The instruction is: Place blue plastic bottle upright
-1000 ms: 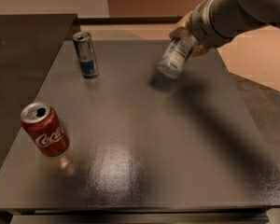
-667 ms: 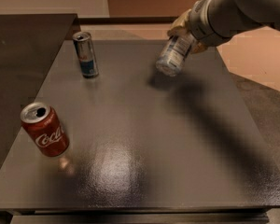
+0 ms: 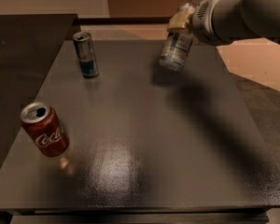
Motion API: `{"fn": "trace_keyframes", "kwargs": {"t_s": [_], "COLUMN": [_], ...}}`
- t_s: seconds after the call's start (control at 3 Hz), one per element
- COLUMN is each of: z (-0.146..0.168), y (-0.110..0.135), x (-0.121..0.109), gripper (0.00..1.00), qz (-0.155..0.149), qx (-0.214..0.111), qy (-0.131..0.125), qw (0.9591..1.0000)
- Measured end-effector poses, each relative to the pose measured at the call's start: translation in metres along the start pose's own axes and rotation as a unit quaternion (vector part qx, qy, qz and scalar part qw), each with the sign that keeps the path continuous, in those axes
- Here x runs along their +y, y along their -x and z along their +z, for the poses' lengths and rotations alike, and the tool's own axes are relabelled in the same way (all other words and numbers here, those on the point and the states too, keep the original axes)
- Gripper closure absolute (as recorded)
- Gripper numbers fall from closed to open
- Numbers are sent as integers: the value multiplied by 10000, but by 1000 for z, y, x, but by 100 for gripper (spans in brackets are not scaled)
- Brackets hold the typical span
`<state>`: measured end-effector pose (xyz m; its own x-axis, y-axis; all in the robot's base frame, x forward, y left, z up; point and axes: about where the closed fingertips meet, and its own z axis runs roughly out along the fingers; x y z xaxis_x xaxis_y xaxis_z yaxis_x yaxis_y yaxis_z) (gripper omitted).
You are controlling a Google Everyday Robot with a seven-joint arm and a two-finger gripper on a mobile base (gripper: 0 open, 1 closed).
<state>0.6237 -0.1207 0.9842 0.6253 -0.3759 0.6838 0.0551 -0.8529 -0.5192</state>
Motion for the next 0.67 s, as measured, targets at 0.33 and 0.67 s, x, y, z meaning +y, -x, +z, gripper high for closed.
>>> {"fn": "trace_keyframes", "kwargs": {"t_s": [0.33,0.67], "z": [1,0], "y": [-7,-11], "x": [-2,-1], "gripper": [100,100], "qz": [-358,-711], "qx": [372,781], "qy": [-477,-860], "qw": [9975,9907]}}
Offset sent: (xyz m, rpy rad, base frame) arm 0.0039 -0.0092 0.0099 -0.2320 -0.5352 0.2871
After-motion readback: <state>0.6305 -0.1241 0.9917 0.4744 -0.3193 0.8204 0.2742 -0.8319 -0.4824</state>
